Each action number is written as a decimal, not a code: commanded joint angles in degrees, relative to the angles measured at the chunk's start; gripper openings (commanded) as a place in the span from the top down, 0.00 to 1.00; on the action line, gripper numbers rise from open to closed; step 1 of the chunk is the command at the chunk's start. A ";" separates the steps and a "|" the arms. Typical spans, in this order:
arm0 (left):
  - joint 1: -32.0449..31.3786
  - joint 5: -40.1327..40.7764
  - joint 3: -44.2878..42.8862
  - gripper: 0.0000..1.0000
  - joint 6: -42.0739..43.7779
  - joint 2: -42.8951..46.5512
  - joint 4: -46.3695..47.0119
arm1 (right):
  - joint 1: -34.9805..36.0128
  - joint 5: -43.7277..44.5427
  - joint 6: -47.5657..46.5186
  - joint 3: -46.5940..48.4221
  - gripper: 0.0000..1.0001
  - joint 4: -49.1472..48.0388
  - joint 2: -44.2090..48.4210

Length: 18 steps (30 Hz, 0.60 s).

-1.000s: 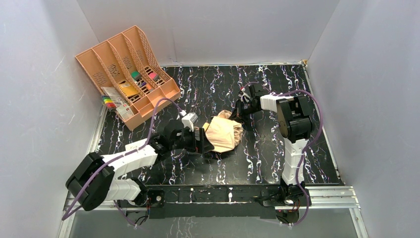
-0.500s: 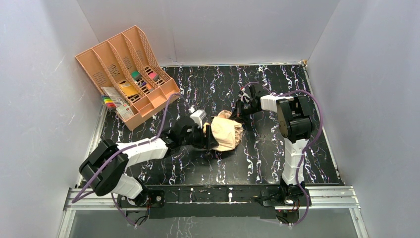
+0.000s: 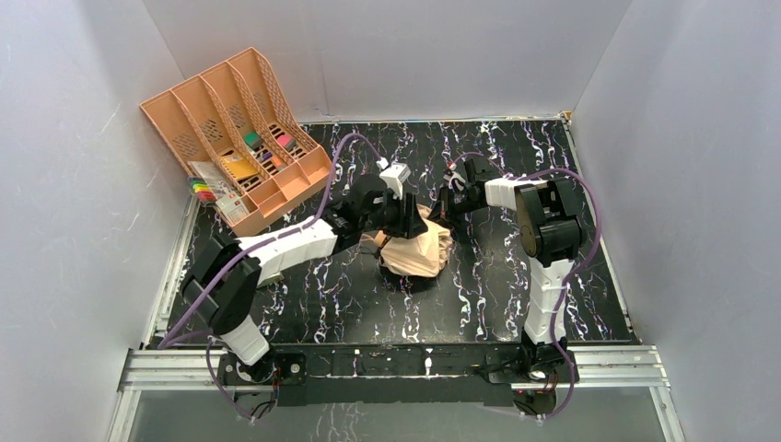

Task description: Put away the umbrella

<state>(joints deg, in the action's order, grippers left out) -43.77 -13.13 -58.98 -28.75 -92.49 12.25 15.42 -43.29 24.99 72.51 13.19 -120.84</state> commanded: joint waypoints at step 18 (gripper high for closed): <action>8.88 -10.43 -12.52 1.00 2.11 -15.83 -4.02 | 0.09 19.68 -9.21 -1.36 0.86 5.14 10.67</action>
<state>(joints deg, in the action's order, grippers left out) -36.27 -20.23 -68.03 -26.61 -105.93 8.14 16.25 -32.75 19.88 71.37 15.27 -115.04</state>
